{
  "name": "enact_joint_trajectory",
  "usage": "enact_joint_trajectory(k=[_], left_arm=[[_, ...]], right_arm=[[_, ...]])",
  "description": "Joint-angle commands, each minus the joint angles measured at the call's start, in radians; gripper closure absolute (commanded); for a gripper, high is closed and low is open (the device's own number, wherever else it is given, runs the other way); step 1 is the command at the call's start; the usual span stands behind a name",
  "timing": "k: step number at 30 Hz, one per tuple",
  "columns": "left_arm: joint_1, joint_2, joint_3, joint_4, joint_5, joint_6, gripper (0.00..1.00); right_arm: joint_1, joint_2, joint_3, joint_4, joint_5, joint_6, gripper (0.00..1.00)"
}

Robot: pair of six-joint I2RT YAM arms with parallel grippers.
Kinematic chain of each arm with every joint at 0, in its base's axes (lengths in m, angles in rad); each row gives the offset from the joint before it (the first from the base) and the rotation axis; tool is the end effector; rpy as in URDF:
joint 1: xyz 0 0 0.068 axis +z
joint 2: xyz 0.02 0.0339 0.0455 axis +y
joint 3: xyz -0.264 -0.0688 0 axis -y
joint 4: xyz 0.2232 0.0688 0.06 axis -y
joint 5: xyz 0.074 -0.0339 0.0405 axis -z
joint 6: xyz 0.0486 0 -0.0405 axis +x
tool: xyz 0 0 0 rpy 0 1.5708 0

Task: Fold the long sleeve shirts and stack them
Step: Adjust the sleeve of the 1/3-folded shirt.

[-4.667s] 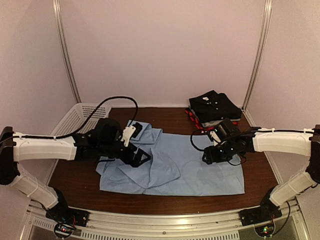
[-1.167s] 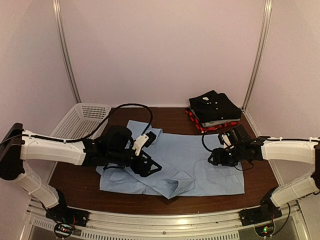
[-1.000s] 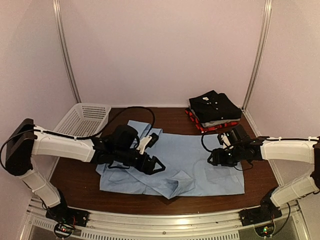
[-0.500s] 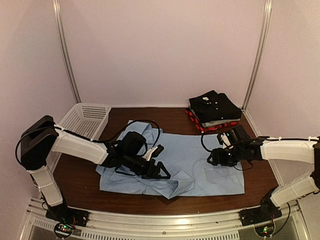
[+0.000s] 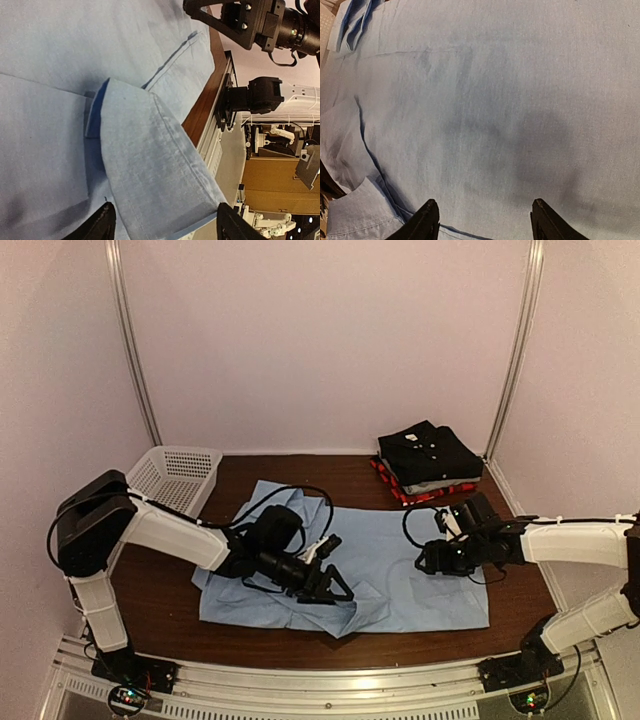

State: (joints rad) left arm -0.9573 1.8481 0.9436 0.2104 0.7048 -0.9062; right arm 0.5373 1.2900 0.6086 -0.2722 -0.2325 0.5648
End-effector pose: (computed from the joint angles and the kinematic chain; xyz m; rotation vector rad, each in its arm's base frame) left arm 0.1831 -0.3147 0.1580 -0.5239 -2.6349 1.5768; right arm 0.1903 0.1264 0.1743 -0.0621 2.6476 0.7050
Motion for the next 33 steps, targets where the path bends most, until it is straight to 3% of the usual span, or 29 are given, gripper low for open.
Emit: enact_joint_trajectory(k=[1, 8, 12, 19, 25, 33], left_arm=[[-0.022, 0.027, 0.047, 0.043, 0.048, -0.007, 0.34], [-0.034, 0.065, 0.114, 0.037, 0.066, 0.028, 0.66], [-0.046, 0.102, 0.165, 0.031, 0.100, 0.039, 0.76], [-0.100, 0.214, 0.342, -0.092, 0.150, 0.145, 0.82], [-0.107, 0.224, 0.396, -0.169, 0.109, 0.195, 0.86], [-0.124, 0.200, 0.396, -0.138, 0.142, 0.255, 0.84]], right_arm=[[0.003, -0.018, -0.016, 0.020, -0.002, 0.001, 0.36], [0.003, -0.034, -0.022, 0.015, -0.003, 0.004, 0.36], [0.003, -0.044, -0.023, 0.007, 0.003, 0.002, 0.36], [0.005, -0.076, -0.015, -0.011, -0.027, 0.020, 0.36], [0.050, -0.227, -0.020, -0.071, -0.096, 0.125, 0.37], [0.281, -0.387, -0.174, 0.023, -0.121, 0.445, 0.37]])
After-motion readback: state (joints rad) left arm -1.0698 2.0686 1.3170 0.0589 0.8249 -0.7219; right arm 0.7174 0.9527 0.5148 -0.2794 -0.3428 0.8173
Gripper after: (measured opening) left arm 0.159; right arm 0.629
